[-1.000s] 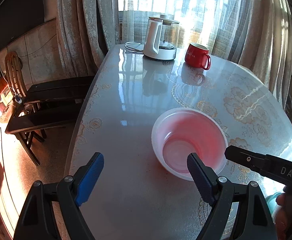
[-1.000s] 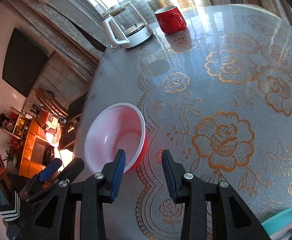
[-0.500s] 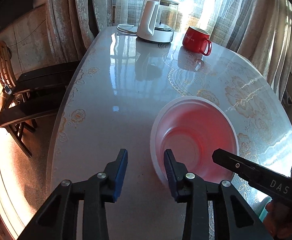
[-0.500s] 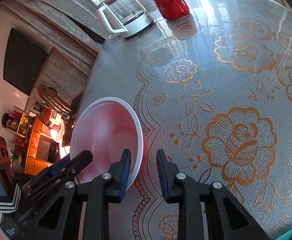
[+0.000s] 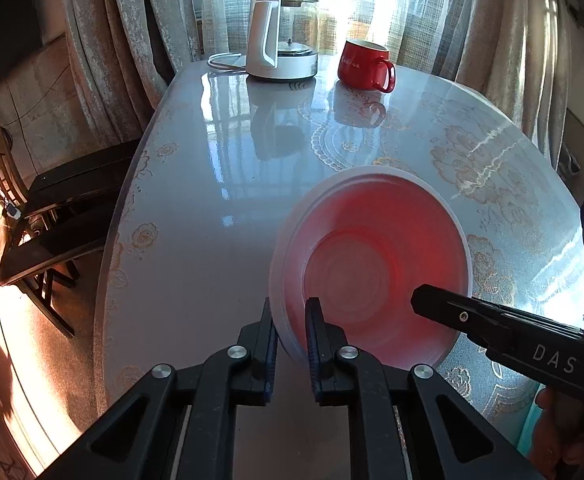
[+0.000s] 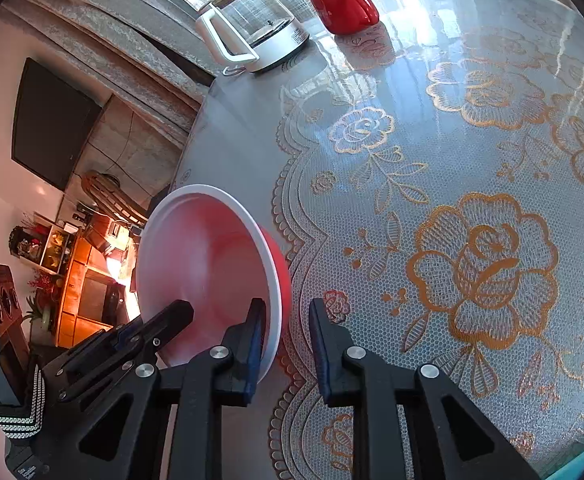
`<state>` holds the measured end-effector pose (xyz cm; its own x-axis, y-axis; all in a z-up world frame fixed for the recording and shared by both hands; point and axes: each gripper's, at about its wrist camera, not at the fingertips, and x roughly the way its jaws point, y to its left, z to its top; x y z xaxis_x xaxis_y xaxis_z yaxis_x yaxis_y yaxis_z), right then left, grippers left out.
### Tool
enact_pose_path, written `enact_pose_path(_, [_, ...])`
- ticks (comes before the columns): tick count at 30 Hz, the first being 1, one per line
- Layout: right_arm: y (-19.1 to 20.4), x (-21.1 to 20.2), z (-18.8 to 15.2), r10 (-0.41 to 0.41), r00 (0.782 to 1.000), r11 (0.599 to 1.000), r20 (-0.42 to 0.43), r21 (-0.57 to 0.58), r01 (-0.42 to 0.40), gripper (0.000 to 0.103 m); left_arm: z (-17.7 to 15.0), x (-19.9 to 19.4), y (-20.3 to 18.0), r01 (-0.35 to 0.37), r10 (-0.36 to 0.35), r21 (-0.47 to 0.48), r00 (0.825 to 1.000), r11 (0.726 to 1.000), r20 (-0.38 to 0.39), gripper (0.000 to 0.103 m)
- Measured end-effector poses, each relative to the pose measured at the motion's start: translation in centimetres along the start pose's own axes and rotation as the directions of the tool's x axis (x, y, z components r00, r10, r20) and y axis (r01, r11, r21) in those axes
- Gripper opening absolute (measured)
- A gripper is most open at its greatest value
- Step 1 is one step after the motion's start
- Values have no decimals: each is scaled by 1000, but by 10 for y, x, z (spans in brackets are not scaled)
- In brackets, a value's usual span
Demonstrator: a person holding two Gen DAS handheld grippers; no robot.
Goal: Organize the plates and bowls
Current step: 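Close both grippers on the red bowl rim, then lift the red bowl with both grippers and carry it over the steel bowl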
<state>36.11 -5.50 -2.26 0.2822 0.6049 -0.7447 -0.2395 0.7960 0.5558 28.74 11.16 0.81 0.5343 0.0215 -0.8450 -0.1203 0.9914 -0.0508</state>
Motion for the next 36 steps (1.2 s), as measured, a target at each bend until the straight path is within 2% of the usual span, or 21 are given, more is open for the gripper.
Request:
enact_pose_path(2, [-1,-3,-1,0,1000,1000,6,0,0,18,-2,-2,-1,-2,2,16,1000,1000,7,9])
enact_pose_path(10, [3,-23,-8,-5,999,999,40,-38,6,15,-19,-17,-15,-41,34,112,997,993,70,8])
enact_pose_path(12, [3,-24,-10,-9,999,999,42,-44,11,15,-23,-20,-14,-44,36,108,996,993,80,8])
enact_pose_path(14, [1,-25,-13,-6,999,1000,47,-28,7,11,-26,-25,-11,-35,26,90,995,995,96,7])
enact_pose_path(21, [5,-37,-21,17,997,1000,81,-27,-15,11,-36,-41,-10,-22,12,65,988,998,153,6])
enact_pose_path(24, [7,-44,-26,30,995,999,100,-23,-28,11,-40,-55,-12,-25,11,65,980,998,199,6])
enact_pose_path(29, [15,-66,-35,61,986,998,153,-34,-57,11,-50,-85,-20,-56,32,72,955,996,294,6])
enact_pose_path(36, [24,-103,-58,91,971,995,220,-56,-81,12,-74,-123,-28,-50,20,72,928,996,371,6])
